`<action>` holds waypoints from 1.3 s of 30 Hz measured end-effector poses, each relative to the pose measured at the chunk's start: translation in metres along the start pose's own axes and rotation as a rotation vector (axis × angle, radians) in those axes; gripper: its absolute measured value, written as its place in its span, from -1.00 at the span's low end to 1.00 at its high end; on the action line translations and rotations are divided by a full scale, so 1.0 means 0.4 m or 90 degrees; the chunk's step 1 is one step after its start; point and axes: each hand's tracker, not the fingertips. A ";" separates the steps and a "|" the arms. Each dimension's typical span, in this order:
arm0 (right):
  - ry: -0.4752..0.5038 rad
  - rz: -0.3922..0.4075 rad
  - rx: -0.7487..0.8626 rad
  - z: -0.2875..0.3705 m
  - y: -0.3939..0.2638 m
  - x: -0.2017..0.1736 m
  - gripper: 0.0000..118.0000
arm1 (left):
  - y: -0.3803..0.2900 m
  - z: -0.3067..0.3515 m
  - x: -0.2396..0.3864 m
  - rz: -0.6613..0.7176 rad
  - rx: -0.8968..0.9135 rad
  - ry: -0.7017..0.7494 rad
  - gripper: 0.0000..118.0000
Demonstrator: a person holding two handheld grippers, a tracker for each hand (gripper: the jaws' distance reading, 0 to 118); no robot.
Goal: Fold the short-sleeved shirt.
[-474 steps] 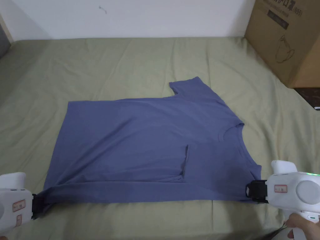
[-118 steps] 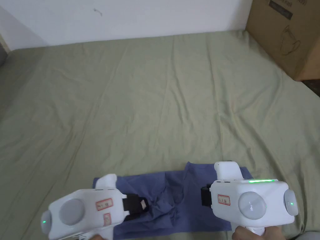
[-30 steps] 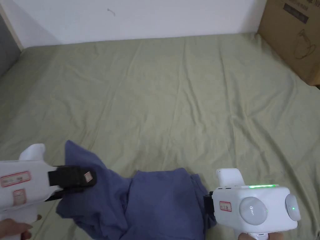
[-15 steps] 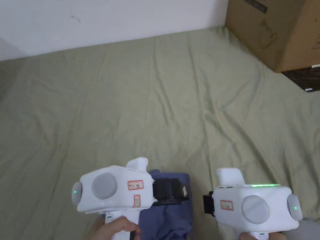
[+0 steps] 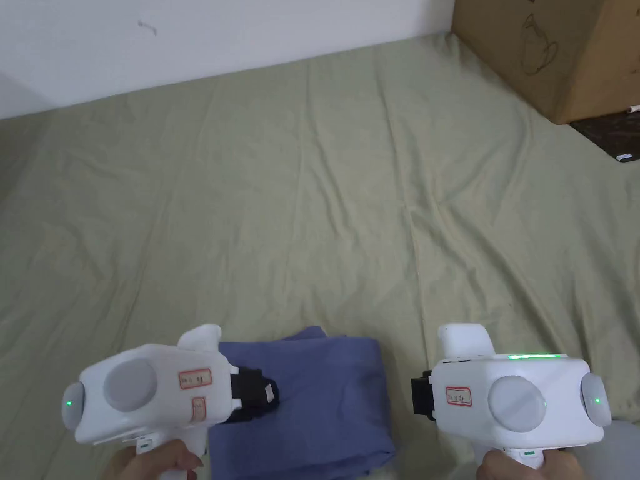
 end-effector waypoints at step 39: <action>0.161 0.069 0.010 0.018 0.090 -0.181 -1.00 | -0.087 0.225 -0.232 0.116 0.165 -0.132 -0.93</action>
